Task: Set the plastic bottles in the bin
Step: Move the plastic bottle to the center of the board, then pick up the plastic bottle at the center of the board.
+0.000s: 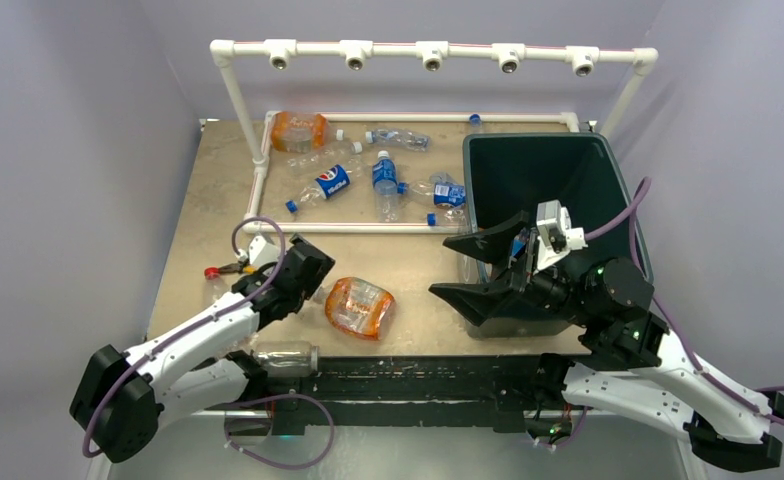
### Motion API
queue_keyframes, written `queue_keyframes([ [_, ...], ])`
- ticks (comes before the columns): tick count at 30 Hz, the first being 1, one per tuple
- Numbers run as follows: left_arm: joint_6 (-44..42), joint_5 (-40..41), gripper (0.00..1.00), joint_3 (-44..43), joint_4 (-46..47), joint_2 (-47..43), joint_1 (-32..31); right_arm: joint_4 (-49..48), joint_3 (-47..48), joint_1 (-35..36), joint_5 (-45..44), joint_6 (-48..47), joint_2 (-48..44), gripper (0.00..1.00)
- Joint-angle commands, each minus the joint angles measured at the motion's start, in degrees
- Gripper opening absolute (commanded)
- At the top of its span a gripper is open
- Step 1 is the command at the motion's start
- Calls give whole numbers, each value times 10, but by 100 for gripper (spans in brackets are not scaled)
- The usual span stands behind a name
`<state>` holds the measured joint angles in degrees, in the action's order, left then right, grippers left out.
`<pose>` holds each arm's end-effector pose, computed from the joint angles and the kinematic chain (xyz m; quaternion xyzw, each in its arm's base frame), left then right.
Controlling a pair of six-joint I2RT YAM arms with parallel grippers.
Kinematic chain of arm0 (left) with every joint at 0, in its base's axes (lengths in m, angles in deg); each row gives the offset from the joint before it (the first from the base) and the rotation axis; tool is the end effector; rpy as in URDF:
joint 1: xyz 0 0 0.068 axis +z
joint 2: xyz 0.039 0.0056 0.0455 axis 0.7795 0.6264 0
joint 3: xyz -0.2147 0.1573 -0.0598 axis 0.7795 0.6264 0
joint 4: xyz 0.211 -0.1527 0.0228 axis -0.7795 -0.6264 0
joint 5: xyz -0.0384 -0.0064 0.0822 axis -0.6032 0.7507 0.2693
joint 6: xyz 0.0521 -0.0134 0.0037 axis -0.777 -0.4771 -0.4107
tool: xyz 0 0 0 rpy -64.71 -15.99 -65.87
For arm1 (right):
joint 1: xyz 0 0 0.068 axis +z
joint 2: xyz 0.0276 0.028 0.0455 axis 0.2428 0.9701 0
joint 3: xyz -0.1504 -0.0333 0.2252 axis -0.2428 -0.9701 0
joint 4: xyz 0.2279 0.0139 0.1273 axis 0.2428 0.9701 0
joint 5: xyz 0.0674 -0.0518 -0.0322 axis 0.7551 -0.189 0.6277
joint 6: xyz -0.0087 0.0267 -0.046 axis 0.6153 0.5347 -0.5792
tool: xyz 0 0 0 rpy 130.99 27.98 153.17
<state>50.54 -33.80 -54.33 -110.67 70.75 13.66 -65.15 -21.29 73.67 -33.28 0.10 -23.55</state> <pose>0.1615 -0.1011 0.2042 -0.4476 0.8005 -0.1497 0.3694 0.0566 0.1071 0.4313 -0.2813 0.5312 0.5212 0.6058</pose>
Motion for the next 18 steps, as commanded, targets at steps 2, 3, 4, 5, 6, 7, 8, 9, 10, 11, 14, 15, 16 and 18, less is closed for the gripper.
queue_keyframes([
  [2, 144, -6, 96, -9, -50, 43, 2, -19, -6, 1, 11, 8, -2, 85],
  [3, 154, -9, 96, -9, -51, 54, 3, -18, -4, 1, 11, 8, -1, 85],
  [4, 159, -12, 96, -9, -48, 64, 3, -16, -2, 1, 11, 8, -1, 85],
  [5, 164, -14, 95, -9, -42, 74, 3, -13, 0, 0, 11, 8, -1, 85],
  [6, 167, -18, 94, -7, -34, 82, 2, -12, 3, 1, 10, 8, -1, 85],
  [7, 168, -20, 93, -5, -24, 89, 2, -10, 4, 1, 10, 8, -1, 85],
  [8, 171, -22, 92, -1, -16, 94, 3, -8, 6, 1, 9, 8, -1, 85],
  [9, 173, -23, 90, 0, -8, 98, 2, -7, 7, 1, 8, 8, -2, 85],
  [10, 174, -22, 87, 1, -3, 103, 3, -5, 7, 1, 7, 8, -2, 85],
  [11, 174, -21, 85, 2, 1, 107, 3, -4, 6, 1, 6, 9, -3, 85],
  [14, 181, -23, 76, 5, 1, 125, 4, -3, 4, 1, 3, 9, -4, 85],
  [15, 182, -27, 73, 8, 7, 130, 3, -4, 3, 1, 2, 9, -4, 85],
  [16, 184, -31, 71, 13, 13, 133, 3, -4, 3, 1, 3, 9, -3, 85],
  [18, 188, -36, 65, 23, 25, 136, 3, -4, 4, 1, 3, 9, -2, 85],
])
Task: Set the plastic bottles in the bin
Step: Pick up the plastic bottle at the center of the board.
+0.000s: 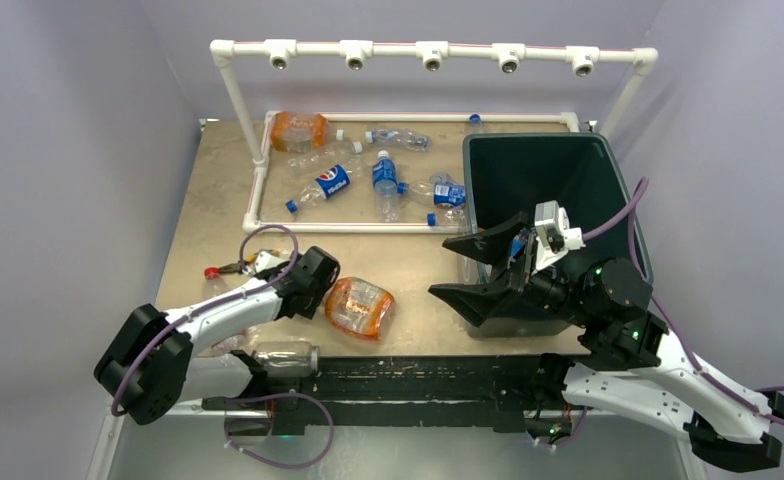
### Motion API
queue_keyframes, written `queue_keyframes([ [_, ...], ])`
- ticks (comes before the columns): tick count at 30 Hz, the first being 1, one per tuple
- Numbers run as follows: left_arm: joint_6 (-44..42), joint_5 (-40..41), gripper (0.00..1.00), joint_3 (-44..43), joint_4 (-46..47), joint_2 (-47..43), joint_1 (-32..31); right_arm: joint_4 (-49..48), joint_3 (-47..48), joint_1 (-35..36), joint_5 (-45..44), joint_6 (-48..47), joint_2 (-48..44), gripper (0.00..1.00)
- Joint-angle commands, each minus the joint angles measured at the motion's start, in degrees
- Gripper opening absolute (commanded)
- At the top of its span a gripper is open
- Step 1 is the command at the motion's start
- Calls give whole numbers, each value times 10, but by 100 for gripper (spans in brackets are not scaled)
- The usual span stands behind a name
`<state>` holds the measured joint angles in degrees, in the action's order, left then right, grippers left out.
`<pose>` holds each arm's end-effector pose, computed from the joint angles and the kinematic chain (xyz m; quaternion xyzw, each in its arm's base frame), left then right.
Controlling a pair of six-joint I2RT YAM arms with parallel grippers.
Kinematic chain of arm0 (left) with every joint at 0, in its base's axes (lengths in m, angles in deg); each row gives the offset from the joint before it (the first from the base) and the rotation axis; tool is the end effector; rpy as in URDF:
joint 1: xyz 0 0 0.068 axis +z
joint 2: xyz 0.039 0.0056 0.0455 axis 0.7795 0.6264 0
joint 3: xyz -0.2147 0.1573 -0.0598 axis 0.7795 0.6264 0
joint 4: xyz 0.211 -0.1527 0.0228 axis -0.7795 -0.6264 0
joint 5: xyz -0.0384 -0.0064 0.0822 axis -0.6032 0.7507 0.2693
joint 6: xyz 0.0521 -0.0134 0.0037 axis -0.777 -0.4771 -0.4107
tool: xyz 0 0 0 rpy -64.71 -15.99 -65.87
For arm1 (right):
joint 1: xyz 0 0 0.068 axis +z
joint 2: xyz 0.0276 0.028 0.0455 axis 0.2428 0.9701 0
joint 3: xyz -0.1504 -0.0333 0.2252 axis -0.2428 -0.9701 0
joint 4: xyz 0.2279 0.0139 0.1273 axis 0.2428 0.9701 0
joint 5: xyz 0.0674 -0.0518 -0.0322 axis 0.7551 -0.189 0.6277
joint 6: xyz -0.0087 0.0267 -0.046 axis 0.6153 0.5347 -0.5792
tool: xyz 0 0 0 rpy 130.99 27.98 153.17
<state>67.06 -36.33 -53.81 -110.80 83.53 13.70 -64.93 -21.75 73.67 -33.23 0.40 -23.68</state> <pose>0.1719 -0.1106 0.1612 -0.5478 0.7760 -0.1044 0.2949 0.0569 0.1077 0.4285 -0.2815 0.5354 0.5215 0.6018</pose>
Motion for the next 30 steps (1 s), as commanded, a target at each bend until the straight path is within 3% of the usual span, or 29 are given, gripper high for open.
queue_keyframes([
  [1, 25, -11, 62, 21, 30, 8, 3, -6, 9, 1, 3, 6, 0, 84],
  [5, 26, -11, 54, 33, 41, 8, 3, -1, 12, 1, 1, 4, 0, 85],
  [14, 18, -5, 24, 60, 56, -17, 4, -2, 9, 1, 1, 6, -2, 84],
  [20, 11, 23, 0, 44, -8, -102, 4, 1, 11, 1, 0, 5, -7, 84],
  [21, 2, 35, 0, 34, -25, -122, 4, 2, 12, 1, 0, 5, -7, 84],
  [25, -59, 86, 0, -34, -91, -198, 4, -9, 5, 1, 4, 9, -8, 84],
  [30, -291, 114, 0, -142, -57, -257, 4, -24, 3, 1, 17, 17, -4, 84],
])
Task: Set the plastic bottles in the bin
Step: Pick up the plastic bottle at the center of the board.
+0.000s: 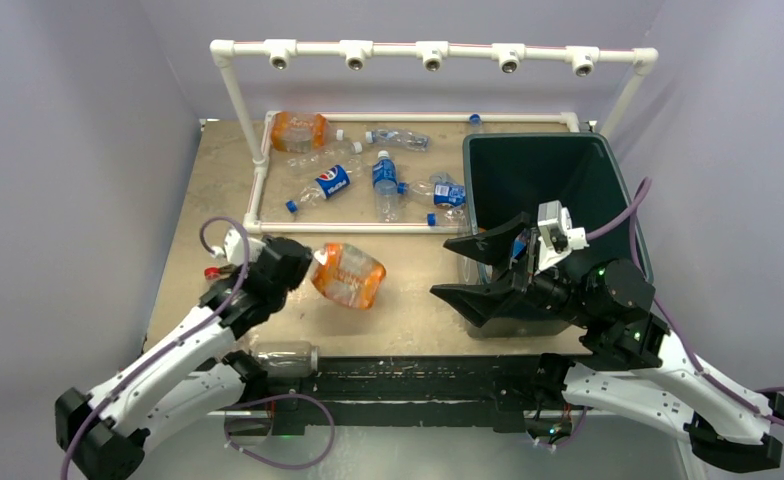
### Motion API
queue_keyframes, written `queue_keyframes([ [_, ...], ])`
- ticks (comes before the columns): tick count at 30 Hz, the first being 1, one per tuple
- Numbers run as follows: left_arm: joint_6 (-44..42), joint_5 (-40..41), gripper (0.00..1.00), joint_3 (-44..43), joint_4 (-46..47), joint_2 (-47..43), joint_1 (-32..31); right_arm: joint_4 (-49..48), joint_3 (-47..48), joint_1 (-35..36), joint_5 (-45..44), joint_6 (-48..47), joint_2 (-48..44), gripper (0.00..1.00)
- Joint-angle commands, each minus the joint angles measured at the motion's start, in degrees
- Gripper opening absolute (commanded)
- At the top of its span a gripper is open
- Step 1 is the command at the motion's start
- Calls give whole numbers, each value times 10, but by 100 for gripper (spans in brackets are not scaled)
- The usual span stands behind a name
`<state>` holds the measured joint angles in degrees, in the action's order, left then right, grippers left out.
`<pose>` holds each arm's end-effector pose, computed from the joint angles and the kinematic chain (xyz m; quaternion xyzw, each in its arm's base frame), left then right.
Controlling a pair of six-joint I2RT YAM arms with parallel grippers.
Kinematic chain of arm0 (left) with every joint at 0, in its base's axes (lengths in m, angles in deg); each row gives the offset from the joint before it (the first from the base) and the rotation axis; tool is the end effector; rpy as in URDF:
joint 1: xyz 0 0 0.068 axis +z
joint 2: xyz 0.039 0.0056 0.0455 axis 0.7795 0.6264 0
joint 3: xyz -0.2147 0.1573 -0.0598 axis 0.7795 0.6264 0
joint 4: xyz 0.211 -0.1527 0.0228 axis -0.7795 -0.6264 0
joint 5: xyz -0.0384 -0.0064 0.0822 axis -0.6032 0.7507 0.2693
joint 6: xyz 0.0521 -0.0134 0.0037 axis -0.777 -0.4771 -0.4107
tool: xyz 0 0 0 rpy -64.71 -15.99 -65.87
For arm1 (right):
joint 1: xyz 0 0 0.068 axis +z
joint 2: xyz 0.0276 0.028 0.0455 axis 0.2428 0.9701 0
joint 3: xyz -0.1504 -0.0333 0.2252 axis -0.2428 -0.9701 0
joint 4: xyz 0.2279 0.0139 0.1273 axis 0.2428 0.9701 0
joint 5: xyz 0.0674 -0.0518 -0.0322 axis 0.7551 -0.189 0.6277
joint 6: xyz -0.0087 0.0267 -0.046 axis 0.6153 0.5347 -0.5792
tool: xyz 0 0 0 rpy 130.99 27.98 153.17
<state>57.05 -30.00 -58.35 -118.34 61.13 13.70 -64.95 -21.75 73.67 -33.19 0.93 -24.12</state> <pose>0.1443 -0.0852 0.2452 -0.5028 0.7392 -0.1991 0.4014 0.0556 0.1056 0.4294 -0.2782 0.5336 0.5257 0.6013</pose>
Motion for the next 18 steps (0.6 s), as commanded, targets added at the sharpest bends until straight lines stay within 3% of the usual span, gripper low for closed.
queue_keyframes([
  [1, -240, 49, 0, -124, 26, -36, 4, -24, 6, 1, 21, 12, 3, 84],
  [6, -462, -7, 0, -215, 111, -54, 4, -24, 39, 1, 40, 5, 34, 85],
  [9, -543, -73, 0, -253, 149, -58, 4, -24, 60, 1, 51, 0, 58, 84],
  [14, -627, -248, 0, -333, 172, -38, 4, -19, 102, 1, 50, -24, 104, 85],
  [18, -650, -341, 0, -391, 175, -24, 3, -8, 136, 1, 16, -48, 129, 86],
])
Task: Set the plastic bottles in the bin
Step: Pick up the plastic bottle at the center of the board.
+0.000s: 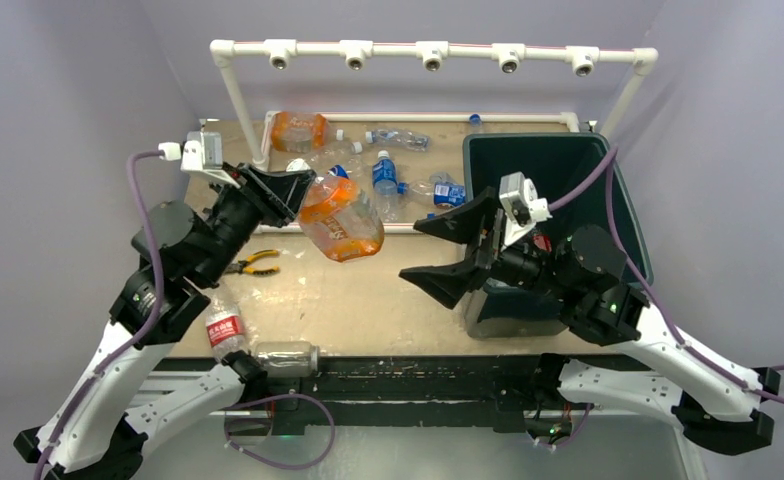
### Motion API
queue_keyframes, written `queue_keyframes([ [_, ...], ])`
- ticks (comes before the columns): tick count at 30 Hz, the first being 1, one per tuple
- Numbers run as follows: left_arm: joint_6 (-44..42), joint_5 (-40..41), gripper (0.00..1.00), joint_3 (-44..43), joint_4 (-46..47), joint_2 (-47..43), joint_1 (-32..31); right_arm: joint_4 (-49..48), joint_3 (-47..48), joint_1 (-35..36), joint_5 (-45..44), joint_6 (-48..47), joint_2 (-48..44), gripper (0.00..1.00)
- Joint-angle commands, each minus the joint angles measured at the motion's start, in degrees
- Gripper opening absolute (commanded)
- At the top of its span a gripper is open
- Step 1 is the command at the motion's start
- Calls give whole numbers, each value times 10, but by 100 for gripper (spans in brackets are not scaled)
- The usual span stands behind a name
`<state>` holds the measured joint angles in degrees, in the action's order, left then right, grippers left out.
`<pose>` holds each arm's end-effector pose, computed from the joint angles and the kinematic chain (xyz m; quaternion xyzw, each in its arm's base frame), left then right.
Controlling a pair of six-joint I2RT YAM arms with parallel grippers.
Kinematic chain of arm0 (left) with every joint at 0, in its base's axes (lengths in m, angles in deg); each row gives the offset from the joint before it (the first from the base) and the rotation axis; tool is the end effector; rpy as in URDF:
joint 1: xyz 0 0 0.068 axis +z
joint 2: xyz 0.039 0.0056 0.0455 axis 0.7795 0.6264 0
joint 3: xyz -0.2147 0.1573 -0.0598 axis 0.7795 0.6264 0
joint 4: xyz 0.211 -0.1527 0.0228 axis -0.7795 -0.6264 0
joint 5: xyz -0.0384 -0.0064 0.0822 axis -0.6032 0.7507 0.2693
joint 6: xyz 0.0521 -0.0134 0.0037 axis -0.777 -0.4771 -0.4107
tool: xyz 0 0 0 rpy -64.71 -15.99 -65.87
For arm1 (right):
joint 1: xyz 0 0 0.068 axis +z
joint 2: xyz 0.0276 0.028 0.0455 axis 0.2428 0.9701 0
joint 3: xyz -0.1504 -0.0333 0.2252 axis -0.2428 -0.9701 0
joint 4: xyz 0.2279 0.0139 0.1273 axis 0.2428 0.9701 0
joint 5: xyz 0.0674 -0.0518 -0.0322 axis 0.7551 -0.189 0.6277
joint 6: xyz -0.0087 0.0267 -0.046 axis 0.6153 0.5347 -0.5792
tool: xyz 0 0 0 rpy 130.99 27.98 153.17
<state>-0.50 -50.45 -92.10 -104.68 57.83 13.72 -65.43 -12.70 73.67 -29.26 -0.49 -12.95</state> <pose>0.1129 -0.0756 0.4671 -0.0720 0.6792 -0.3564 0.6376 0.0730 0.1399 0.4577 -0.3127 0.5287 0.5288 0.5857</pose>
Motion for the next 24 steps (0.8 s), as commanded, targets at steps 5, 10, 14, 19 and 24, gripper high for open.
queue_keyframes([
  [5, -54, -194, 0, -71, 63, 11, 4, -7, 72, 1, -38, -45, 51, 93],
  [10, -32, -224, 0, -87, 82, 25, 4, -19, 83, 1, -61, -39, 80, 99],
  [14, -23, -232, 0, -93, 90, 29, 4, -37, 87, 1, -64, -36, 98, 99],
  [19, -18, -236, 0, -90, 98, 35, 4, -39, 99, 1, -50, -33, 125, 99],
  [24, -4, -250, 0, -86, 115, 41, 3, -40, 101, 1, -58, -31, 145, 95],
])
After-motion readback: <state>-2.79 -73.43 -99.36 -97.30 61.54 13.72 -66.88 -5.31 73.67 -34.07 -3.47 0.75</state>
